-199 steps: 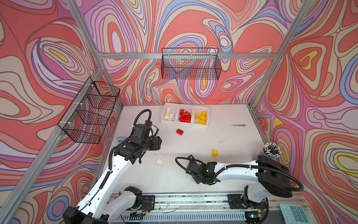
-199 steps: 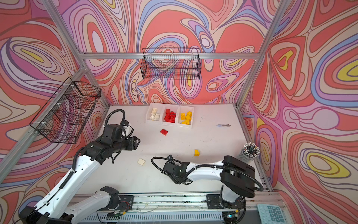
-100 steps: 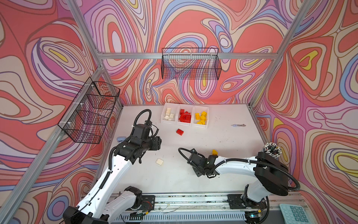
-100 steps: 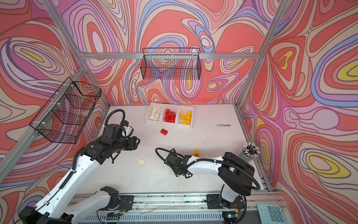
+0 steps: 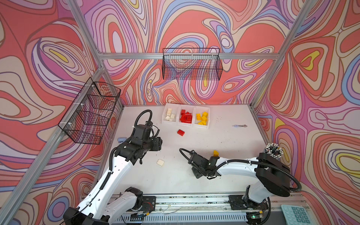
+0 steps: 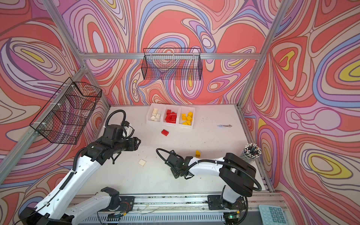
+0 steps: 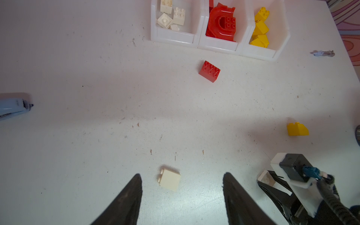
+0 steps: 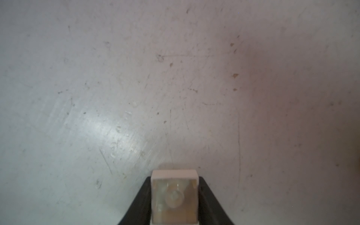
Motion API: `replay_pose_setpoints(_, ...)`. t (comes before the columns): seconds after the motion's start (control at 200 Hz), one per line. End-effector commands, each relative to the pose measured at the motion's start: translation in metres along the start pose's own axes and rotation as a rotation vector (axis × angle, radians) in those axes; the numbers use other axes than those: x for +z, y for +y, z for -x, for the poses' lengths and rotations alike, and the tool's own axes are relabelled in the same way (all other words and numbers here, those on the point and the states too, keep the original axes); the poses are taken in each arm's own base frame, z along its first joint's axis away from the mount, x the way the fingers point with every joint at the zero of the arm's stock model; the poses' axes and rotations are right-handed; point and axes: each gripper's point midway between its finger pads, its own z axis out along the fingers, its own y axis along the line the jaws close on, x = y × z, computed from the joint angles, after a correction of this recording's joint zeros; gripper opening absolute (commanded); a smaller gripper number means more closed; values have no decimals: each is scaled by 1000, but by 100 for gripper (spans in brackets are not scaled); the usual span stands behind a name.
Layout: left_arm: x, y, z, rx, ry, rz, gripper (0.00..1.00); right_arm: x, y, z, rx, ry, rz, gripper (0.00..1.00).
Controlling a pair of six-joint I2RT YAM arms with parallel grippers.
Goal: Sort the legos into containers by color
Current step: Pick up the lego from the bottom-center of the table, then place the lego in the container.
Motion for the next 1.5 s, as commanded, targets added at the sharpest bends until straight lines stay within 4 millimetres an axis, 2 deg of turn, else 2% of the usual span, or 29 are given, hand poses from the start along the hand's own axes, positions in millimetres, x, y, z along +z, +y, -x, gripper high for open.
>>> replay_pose_setpoints(0.0,0,4,-3,-4,-1,15,66,3,-6,-9,8,27,-16,32)
replay_pose_setpoints(0.185,-2,5,-2,-4,-6,20,66,-4,-4,4,3,-6,-19,29)
replay_pose_setpoints(0.391,-9,8,2,-8,-43,29,66,-13,-4,41,17,-65,-1,29)
replay_pose_setpoints(0.521,-20,12,7,-17,-101,44,66,-18,-3,80,57,-130,55,28)
replay_pose_setpoints(0.761,-46,19,17,-34,-249,52,66,-29,-14,176,147,-261,191,28)
replay_pose_setpoints(0.786,-49,20,18,-36,-260,54,66,-20,-15,181,153,-251,201,27)
replay_pose_setpoints(0.891,-56,21,19,-40,-291,52,66,-18,-25,216,183,-274,266,26)
replay_pose_setpoints(1.006,-57,19,19,-44,-301,41,66,-21,-36,257,208,-313,338,26)
replay_pose_setpoints(1.132,-54,16,19,-43,-287,26,66,-11,-51,295,232,-324,393,26)
replay_pose_setpoints(1.247,-53,15,18,-43,-282,20,66,-9,-56,331,251,-357,474,26)
replay_pose_setpoints(1.497,-51,11,18,-43,-275,-2,66,-2,-64,384,278,-435,587,26)
